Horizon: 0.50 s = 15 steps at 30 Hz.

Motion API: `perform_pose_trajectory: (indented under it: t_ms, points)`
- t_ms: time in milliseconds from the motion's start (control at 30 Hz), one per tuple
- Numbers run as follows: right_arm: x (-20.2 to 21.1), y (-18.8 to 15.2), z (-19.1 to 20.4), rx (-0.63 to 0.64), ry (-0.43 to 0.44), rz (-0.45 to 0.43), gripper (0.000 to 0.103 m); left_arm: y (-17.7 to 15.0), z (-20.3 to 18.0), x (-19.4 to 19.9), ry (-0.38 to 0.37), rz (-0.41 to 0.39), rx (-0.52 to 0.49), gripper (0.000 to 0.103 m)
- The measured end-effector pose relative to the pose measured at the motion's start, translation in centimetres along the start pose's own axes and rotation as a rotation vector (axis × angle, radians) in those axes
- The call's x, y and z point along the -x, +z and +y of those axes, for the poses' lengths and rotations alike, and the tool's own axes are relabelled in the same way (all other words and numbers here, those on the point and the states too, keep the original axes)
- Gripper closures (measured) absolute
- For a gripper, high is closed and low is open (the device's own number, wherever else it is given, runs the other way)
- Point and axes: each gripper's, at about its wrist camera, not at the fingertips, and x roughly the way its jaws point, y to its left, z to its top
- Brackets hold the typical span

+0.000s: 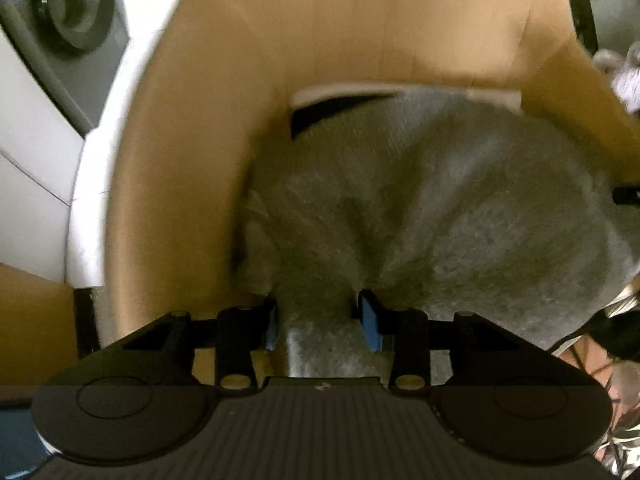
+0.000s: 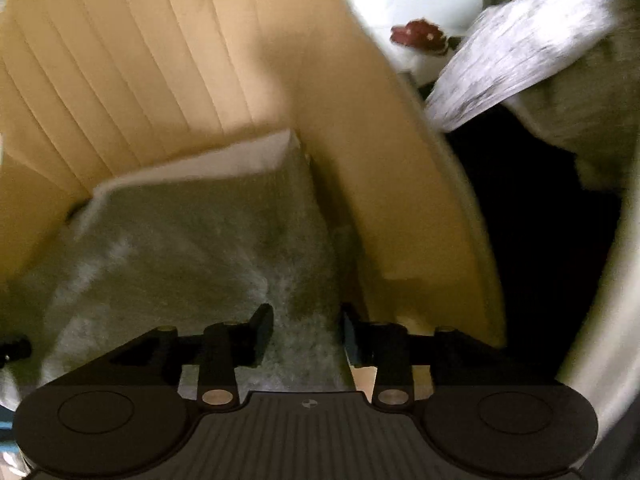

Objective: Fold clothes
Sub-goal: 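Lower the folded sweater onto the black cloth on the chair seat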

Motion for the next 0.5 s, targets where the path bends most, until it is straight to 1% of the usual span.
perform_pose_trajectory:
  t_ms: [67, 133, 167, 233, 333, 400, 433, 500]
  points:
    - [1.8, -0.4, -0.5, -0.022, 0.013, -0.028, 0.065, -0.3, 0.9, 2.1, -0.019, -0.036, 0.041, 0.063]
    - [3.0, -1.4, -0.5, -0.019, 0.029, -0.035, 0.065, -0.6, 1.5, 4.0, -0.05, -0.075, 0.081, 0.064]
    - [3.4, -2.0, -0.3, -0.014, 0.039, -0.034, 0.065, -0.7, 1.4, 4.5, -0.066, -0.083, 0.082, 0.066]
    - [3.2, -3.1, 0.1, 0.003, 0.051, -0.011, 0.065, -1.1, 0.9, 4.8, -0.09, -0.088, 0.068, 0.066]
    - [0.6, -4.5, 0.7, 0.019, 0.02, 0.038, 0.064, -1.6, -0.5, 3.3, -0.114, -0.052, 0.027, 0.066]
    - [-1.1, -5.1, 1.0, 0.028, -0.005, 0.062, 0.064, -2.1, -0.9, 2.0, -0.118, -0.023, 0.025, 0.066]
    - [-1.8, -5.3, 1.2, 0.037, -0.014, 0.071, 0.064, -2.5, -0.9, 1.0, -0.121, 0.004, 0.031, 0.066]
    - [-3.1, -5.7, 1.7, 0.051, -0.022, 0.09, 0.064, -3.3, -0.7, -1.4, -0.101, 0.061, 0.034, 0.066]
